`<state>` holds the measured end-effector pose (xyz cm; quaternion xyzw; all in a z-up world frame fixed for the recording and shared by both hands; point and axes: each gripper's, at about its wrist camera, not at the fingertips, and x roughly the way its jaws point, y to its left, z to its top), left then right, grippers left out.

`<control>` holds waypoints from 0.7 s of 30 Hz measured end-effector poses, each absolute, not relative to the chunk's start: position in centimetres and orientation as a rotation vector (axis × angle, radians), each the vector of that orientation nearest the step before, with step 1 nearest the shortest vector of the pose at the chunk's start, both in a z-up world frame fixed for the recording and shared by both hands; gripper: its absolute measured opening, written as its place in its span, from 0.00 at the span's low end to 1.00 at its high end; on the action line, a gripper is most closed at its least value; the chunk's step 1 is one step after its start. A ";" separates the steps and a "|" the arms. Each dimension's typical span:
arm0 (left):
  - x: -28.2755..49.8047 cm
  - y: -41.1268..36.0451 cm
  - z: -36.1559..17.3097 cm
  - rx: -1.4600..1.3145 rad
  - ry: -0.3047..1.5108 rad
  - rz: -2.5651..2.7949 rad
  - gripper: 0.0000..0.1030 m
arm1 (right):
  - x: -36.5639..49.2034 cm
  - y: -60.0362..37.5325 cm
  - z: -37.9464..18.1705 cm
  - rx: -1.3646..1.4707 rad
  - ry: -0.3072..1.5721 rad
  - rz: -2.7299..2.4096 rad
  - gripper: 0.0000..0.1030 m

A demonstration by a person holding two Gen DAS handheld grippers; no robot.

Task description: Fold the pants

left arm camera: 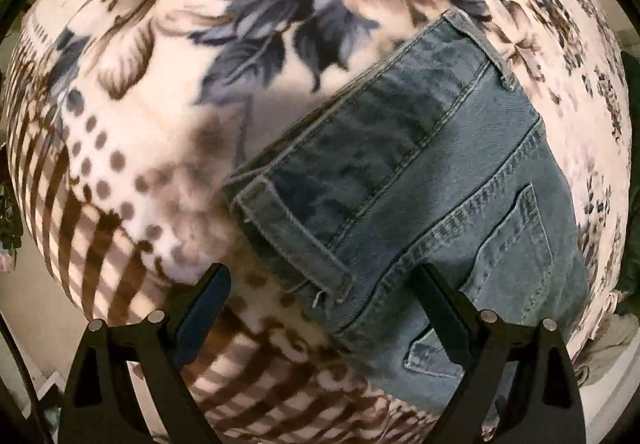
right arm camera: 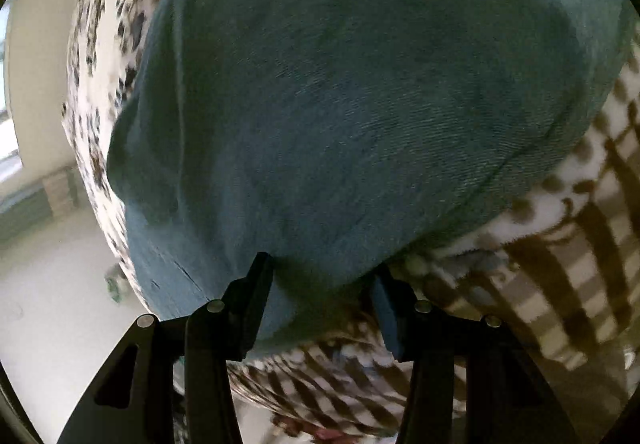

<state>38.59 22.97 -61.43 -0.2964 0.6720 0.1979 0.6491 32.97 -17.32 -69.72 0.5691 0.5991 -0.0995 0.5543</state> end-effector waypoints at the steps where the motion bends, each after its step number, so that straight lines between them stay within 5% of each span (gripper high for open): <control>1: 39.0 22.8 -61.4 -0.668 1.521 0.459 0.90 | 32.8 -17.4 -69.9 1.366 1.400 -0.234 0.50; 4: 40.1 22.2 -61.4 -0.635 1.512 0.487 0.90 | 32.0 -17.9 -70.0 1.435 1.341 -0.233 0.49; 9: 42.2 20.9 -61.7 -0.562 1.499 0.517 0.74 | 31.5 -19.3 -69.4 1.512 1.281 -0.197 0.48; 12: 42.6 20.3 -61.5 -0.555 1.479 0.534 0.58 | 31.1 -19.9 -69.2 1.539 1.278 -0.148 0.48; 14: 42.2 20.2 -61.1 -0.539 1.468 0.572 0.37 | 31.1 -19.9 -68.9 1.556 1.275 -0.114 0.48; 19: 41.8 20.4 -61.0 -0.565 1.436 0.571 0.30 | 32.6 -18.2 -70.1 1.581 1.331 -0.029 0.48; 20: 41.6 20.3 -60.7 -0.546 1.434 0.568 0.28 | 32.9 -17.9 -70.5 1.581 1.333 -0.036 0.47; 21: 41.8 20.1 -60.6 -0.526 1.428 0.568 0.27 | 33.2 -17.7 -71.0 1.576 1.330 -0.042 0.33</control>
